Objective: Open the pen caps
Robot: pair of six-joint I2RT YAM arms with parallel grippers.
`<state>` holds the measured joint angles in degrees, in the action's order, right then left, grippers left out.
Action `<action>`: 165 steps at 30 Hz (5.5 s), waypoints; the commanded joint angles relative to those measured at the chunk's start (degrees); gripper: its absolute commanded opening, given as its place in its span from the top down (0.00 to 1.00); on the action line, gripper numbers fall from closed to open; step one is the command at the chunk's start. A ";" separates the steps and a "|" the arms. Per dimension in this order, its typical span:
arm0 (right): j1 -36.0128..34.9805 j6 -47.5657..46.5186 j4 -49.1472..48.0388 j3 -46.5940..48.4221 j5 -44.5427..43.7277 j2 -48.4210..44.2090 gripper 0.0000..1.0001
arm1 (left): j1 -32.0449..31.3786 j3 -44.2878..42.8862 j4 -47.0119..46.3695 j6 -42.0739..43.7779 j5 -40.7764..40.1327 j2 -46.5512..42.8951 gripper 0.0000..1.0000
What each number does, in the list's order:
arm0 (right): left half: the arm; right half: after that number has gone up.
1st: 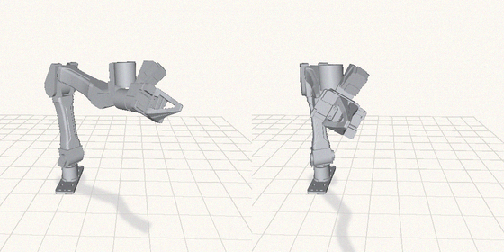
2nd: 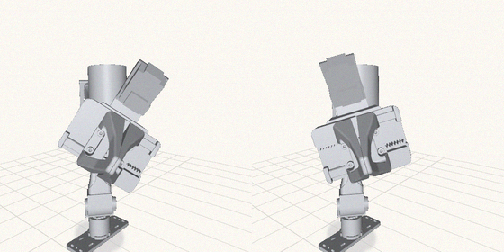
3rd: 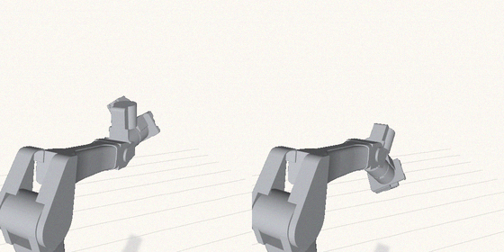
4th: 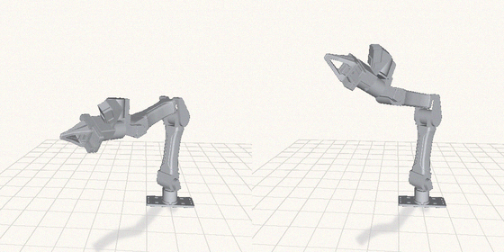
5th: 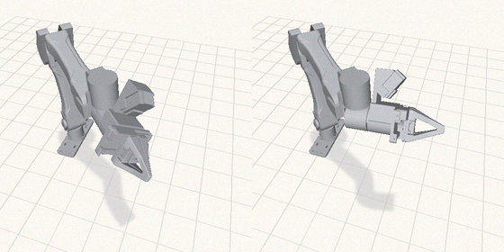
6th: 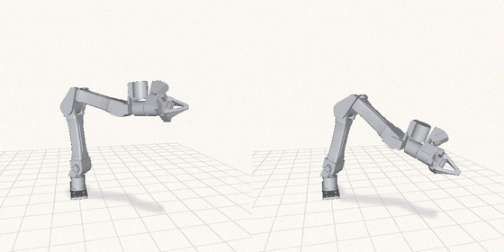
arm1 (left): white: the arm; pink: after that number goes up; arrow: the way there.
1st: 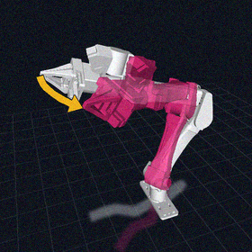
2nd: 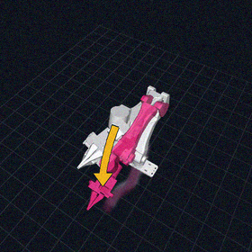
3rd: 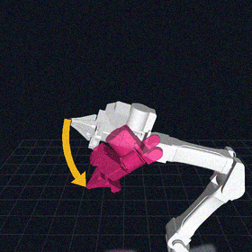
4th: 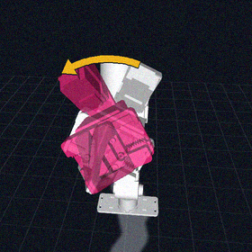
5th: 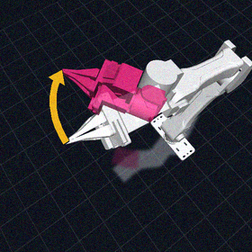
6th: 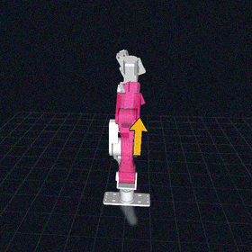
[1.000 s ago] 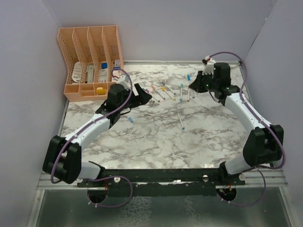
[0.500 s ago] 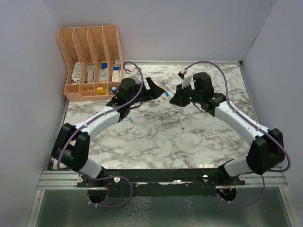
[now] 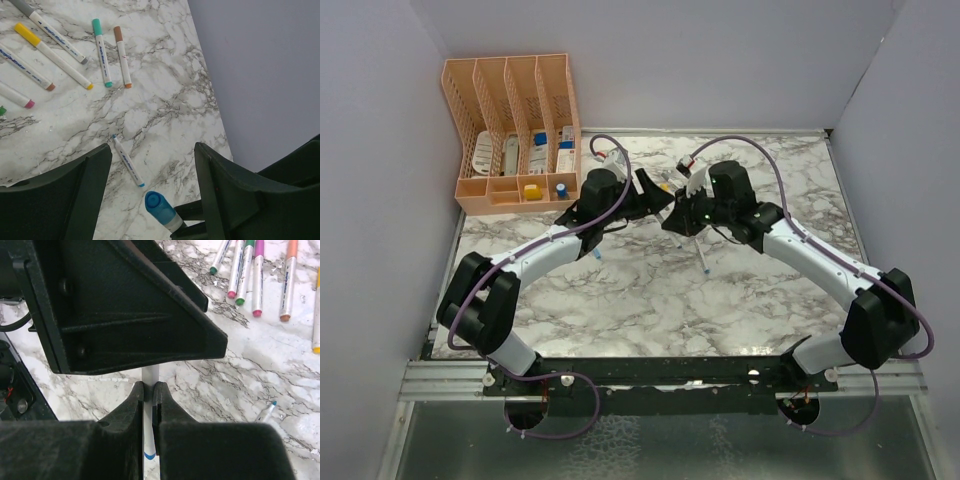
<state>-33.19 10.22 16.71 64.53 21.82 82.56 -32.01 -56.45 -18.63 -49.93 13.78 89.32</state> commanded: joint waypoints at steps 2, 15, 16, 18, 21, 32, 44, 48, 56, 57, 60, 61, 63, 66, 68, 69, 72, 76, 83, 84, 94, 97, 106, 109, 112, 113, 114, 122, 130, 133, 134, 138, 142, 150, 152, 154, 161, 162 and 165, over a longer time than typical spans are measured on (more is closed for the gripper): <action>-0.95 0.32 -1.98 1.12 -1.67 0.84 0.99 | -0.47 -0.11 -3.14 -1.03 0.81 -0.39 0.36; -1.08 0.91 -4.14 -0.11 -3.74 -0.06 0.99 | -0.65 1.75 -4.03 -1.91 0.86 -2.29 0.54; -1.09 0.94 -4.14 -0.11 -3.88 -0.07 0.99 | -0.68 1.82 -4.04 -1.94 0.85 -2.38 0.55; -1.08 0.90 -4.31 -0.20 -3.89 0.00 0.99 | -0.69 1.94 -4.08 -2.01 0.80 -2.46 0.56; -1.09 0.60 -4.08 -0.11 -3.63 0.26 0.99 | -0.69 2.04 -4.22 -2.13 0.56 -2.56 0.60; -1.09 0.41 -4.45 -0.98 -3.33 0.92 0.99 | -0.69 1.98 -4.39 -2.47 -0.51 -3.20 0.67; -1.09 0.66 -4.91 -1.15 -4.51 0.17 0.99 | -0.69 1.77 -4.91 -2.78 0.63 -2.56 1.00; -1.04 1.34 -5.73 -1.44 -5.23 -0.31 0.92 | -0.69 1.77 -5.05 -2.97 1.07 -2.52 1.00; -1.08 1.33 -4.25 0.59 -3.96 2.47 0.41 | -0.77 1.50 -5.10 -3.27 0.97 -3.35 1.00; -1.09 1.31 -4.52 0.55 -3.90 2.66 0.42 | -0.82 1.49 -5.10 -3.31 1.13 -3.36 1.00; -1.09 1.50 -5.00 0.66 -3.56 2.99 0.45 | -0.84 1.32 -5.10 -3.43 1.25 -3.45 1.00; -1.09 1.47 -5.08 0.73 -3.47 3.17 0.47 | -0.86 1.31 -5.10 -3.43 1.27 -3.44 1.00; -1.03 1.49 -5.26 0.94 -3.33 3.45 0.53 | -1.00 1.32 -5.10 -3.50 1.25 -3.45 1.00; -1.07 1.46 -5.71 1.33 -3.13 3.59 0.66 | -1.12 1.46 -5.10 -3.46 1.01 -3.48 1.00; -1.04 1.44 -5.73 1.68 -3.19 3.80 0.73 | -1.22 1.75 -5.10 -3.40 0.85 -3.54 1.00; -1.08 1.42 -5.66 1.85 -3.19 3.93 0.77 | -1.21 1.92 -5.10 -3.41 0.81 -3.53 1.00; -1.01 1.38 -5.35 2.13 -3.20 4.09 0.98 | -1.30 2.16 -5.10 -3.30 0.26 -3.53 1.00; -1.09 1.53 -4.44 0.68 -2.91 2.87 0.99 | 0.03 1.42 -3.65 -3.17 -4.39 -3.59 1.00; -1.09 3.77 -3.02 -9.97 -1.89 -5.75 0.99 | 9.35 -7.84 -3.44 -5.39 -4.09 2.08 1.00; -1.09 4.24 -2.86 -11.66 -1.87 -7.34 0.99 | 10.17 -9.33 -3.43 -5.43 -3.73 3.25 1.00; -1.01 6.13 4.22 -16.95 -16.74 -14.64 0.99 | 12.02 -14.13 6.79 1.42 -3.31 5.53 1.00; -0.43 5.73 7.22 -14.21 -27.23 -9.97 0.99 | 11.93 -11.25 16.36 8.28 -4.90 1.24 1.00; 8.97 3.68 4.30 -10.83 -28.47 -1.28 0.99 | 11.94 4.25 32.34 16.56 -16.55 -13.61 1.00; 9.92 3.72 4.11 -10.04 -28.16 0.82 0.99 | 11.89 7.11 34.18 16.98 -20.03 -15.15 1.00; 10.31 4.08 3.69 -9.78 -28.19 2.60 0.99 | 11.93 8.62 35.16 17.42 -21.55 -13.74 1.00; 10.52 4.15 3.44 -9.82 -28.27 2.95 0.99 | 11.97 8.94 35.13 17.45 -21.59 -12.87 1.00; 10.78 4.31 3.09 -9.93 -28.23 3.37 0.99 | 11.95 9.24 34.97 17.35 -21.47 -11.84 1.00; 12.52 4.67 0.70 -10.90 -25.40 6.20 0.99 | 11.86 8.55 30.47 16.35 -18.57 -6.17 1.00; 12.62 5.24 -0.65 -11.16 -23.35 8.77 0.99 | 10.21 1.03 29.88 16.62 -17.29 1.80 1.00; 12.62 5.42 -1.09 -11.29 -22.81 9.38 0.99 | 9.24 -1.32 29.56 16.60 -17.14 5.38 1.00; 12.62 5.42 -1.15 -11.31 -22.61 9.47 0.99 | 8.99 -1.95 29.46 16.67 -17.01 6.48 1.00; 12.62 5.51 -1.31 -11.72 -22.06 9.87 0.99 | 8.01 -3.93 29.48 16.67 -16.42 10.81 1.00; 12.62 5.82 -1.59 -12.31 -21.48 9.72 0.99 | 7.29 -4.46 29.47 16.52 -16.40 12.86 1.00; 12.62 5.99 -1.77 -13.19 -21.52 9.70 0.99 | 7.40 -4.56 29.80 17.54 -17.94 14.64 1.00; 12.62 5.97 -1.72 -13.20 -21.37 9.80 0.99 | 7.61 -4.71 30.00 17.80 -18.27 15.18 1.00; 12.62 6.02 -1.72 -13.32 -21.06 9.92 0.99 | 7.97 -4.74 30.06 17.98 -18.44 15.64 1.00; 12.65 6.00 -1.85 -13.88 -20.66 10.22 0.99 | 9.72 -5.07 31.03 19.43 -19.87 16.32 1.00; 12.63 5.98 -1.92 -13.90 -20.62 10.35 0.99 | 9.99 -5.07 31.09 19.59 -20.05 16.33 1.00; 12.63 5.96 -1.99 -13.67 -20.36 10.80 0.99 | 10.74 -4.87 31.38 20.07 -20.48 16.24 1.00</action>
<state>-20.67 15.66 16.49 51.05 -0.01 92.38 -22.52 -61.41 10.48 -31.75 -4.08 103.70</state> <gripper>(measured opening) 0.091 0.166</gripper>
